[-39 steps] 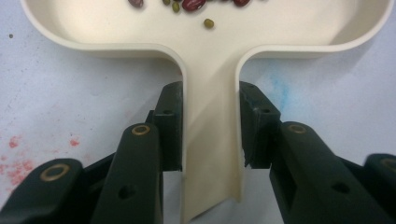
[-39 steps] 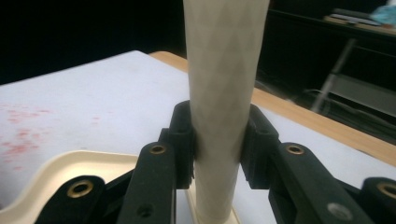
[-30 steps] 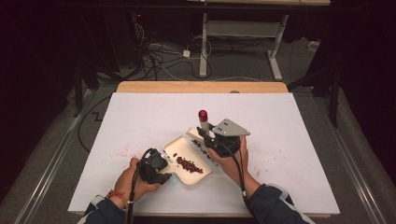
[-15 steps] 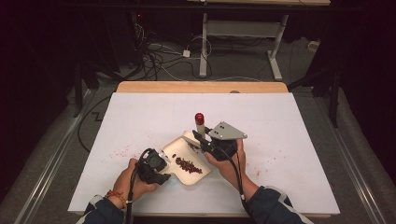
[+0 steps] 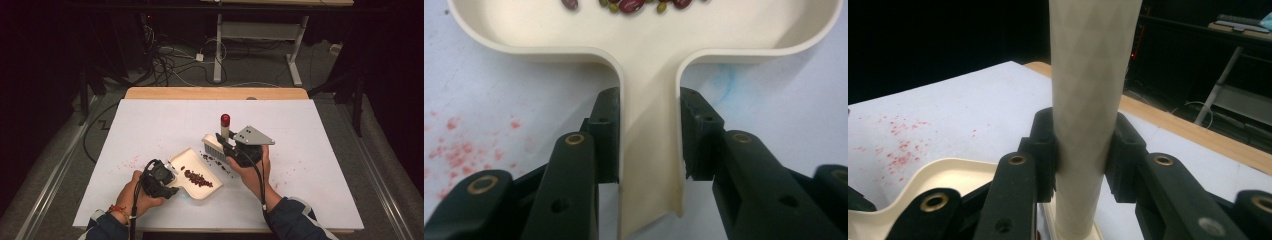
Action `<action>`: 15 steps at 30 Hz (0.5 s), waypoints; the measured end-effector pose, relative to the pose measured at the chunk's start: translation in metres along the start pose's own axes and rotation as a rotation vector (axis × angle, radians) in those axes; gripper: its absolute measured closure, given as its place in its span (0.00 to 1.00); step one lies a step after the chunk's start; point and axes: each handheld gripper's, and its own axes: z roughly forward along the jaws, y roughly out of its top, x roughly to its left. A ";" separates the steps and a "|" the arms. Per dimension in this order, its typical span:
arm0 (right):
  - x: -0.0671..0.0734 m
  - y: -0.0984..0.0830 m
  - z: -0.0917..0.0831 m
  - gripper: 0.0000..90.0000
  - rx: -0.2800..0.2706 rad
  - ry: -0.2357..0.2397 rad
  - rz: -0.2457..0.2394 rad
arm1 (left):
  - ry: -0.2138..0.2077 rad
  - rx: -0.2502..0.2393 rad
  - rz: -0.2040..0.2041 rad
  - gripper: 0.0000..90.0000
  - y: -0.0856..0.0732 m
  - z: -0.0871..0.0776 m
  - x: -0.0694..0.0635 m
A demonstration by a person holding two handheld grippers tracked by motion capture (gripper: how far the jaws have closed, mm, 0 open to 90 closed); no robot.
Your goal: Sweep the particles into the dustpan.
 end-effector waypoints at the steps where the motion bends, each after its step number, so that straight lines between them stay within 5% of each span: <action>1: -0.001 0.001 0.000 0.78 -0.001 -0.005 0.000 | 0.001 -0.002 -0.005 0.71 -0.001 -0.001 0.001; 11: -0.013 -0.001 0.005 0.78 -0.013 -0.088 -0.008 | 0.002 0.026 0.026 0.71 -0.003 -0.007 0.007; 15: -0.009 -0.004 0.013 0.78 -0.018 -0.076 0.011 | 0.015 0.036 0.030 0.71 -0.001 -0.008 0.010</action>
